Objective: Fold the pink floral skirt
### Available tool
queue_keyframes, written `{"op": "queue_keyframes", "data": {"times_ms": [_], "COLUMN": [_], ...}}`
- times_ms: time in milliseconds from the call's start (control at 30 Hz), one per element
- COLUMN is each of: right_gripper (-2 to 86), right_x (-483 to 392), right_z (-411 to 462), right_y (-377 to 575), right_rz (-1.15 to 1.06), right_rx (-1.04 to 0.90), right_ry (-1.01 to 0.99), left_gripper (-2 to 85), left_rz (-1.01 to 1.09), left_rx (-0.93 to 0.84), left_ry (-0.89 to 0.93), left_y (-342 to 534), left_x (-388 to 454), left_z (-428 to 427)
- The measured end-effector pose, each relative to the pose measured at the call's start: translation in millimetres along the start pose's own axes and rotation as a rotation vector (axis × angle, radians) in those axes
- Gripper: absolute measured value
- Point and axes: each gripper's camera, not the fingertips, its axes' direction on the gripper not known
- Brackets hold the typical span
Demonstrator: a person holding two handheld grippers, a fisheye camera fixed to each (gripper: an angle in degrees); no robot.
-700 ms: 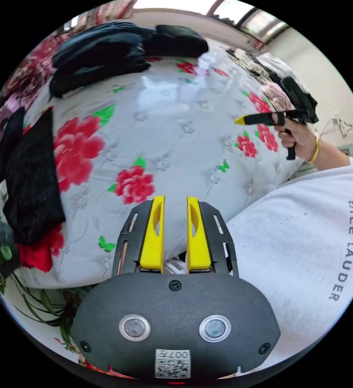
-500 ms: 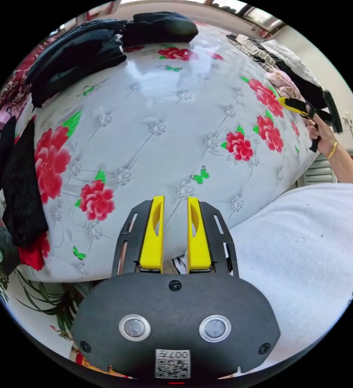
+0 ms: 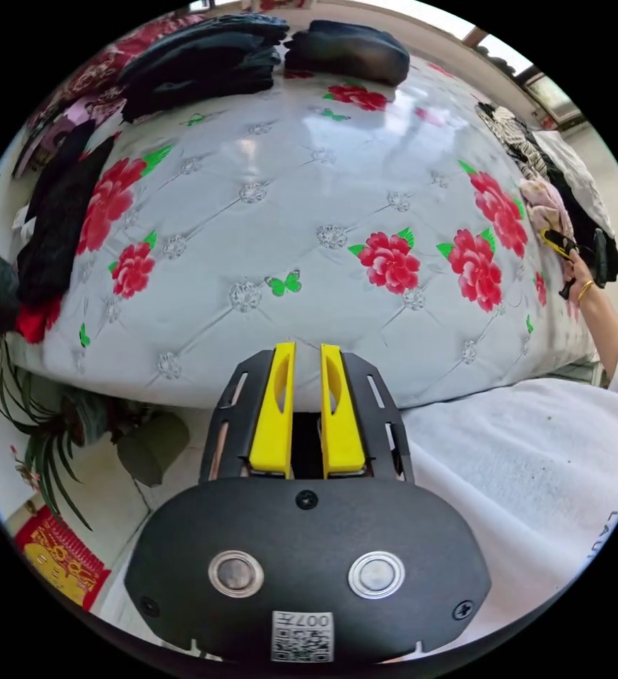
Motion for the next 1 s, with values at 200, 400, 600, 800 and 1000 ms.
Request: {"op": "queue_keyframes", "data": {"times_ms": [200,400,600,800,1000], "right_gripper": [0.4,3.4,5.4,7.4,9.2], "right_x": [-119.1,-284.0,-282.5,-132.0,-43.7], "right_z": [-11.1,-15.2,-58.4,-102.2,-131.0], "right_y": [44.6,158.2,178.2,172.2,196.8], "right_rz": [-0.410,-0.915,-1.041,-0.520,-0.258], "right_rx": [-0.012,-0.296,-0.262,-0.042,-0.018], "right_ry": [-0.254,-0.678,-0.573,-0.370,-0.158], "left_gripper": [5.3,6.0,7.0,8.1,10.5], "left_rz": [-0.023,0.030,0.057,0.190,0.471], "left_rx": [0.088,0.196,0.277,0.290,0.298], "left_ry": [0.030,0.050,0.088,0.093,0.193], "left_y": [38.5,27.0,23.7,24.0,-18.4], "left_x": [3.5,-13.7,-47.0,-53.8,0.6], "left_z": [3.0,-6.3,-14.1,-2.3,4.3]}}
